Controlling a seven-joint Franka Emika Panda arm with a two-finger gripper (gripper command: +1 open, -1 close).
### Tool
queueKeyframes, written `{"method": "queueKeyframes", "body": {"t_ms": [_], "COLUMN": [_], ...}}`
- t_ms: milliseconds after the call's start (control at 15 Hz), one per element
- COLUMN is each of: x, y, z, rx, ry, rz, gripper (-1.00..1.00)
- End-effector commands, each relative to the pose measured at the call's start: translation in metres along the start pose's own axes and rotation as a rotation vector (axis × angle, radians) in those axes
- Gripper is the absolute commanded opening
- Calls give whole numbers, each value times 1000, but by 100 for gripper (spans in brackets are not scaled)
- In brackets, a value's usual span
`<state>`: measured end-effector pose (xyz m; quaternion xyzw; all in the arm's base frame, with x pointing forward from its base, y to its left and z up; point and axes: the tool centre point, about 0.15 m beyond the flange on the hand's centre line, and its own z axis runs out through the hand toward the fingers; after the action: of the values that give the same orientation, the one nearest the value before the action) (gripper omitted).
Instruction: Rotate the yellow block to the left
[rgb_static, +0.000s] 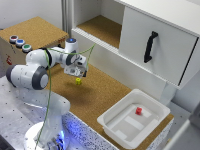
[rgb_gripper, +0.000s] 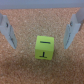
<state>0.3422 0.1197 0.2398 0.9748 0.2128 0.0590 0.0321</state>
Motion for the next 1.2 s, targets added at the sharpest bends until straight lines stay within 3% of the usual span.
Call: {"method": "queueKeyframes", "body": {"t_ms": [0,67,867,1133], "x": [16,16,12,19], "y": [6,7,8,6], "z": [31,36,39,18], "rx": [-33,-25,-1,-45], "ry": [-25,-33,-18,-5], "rz": [40,57,51,-35], "gripper": [100,-100,-100,-100]}}
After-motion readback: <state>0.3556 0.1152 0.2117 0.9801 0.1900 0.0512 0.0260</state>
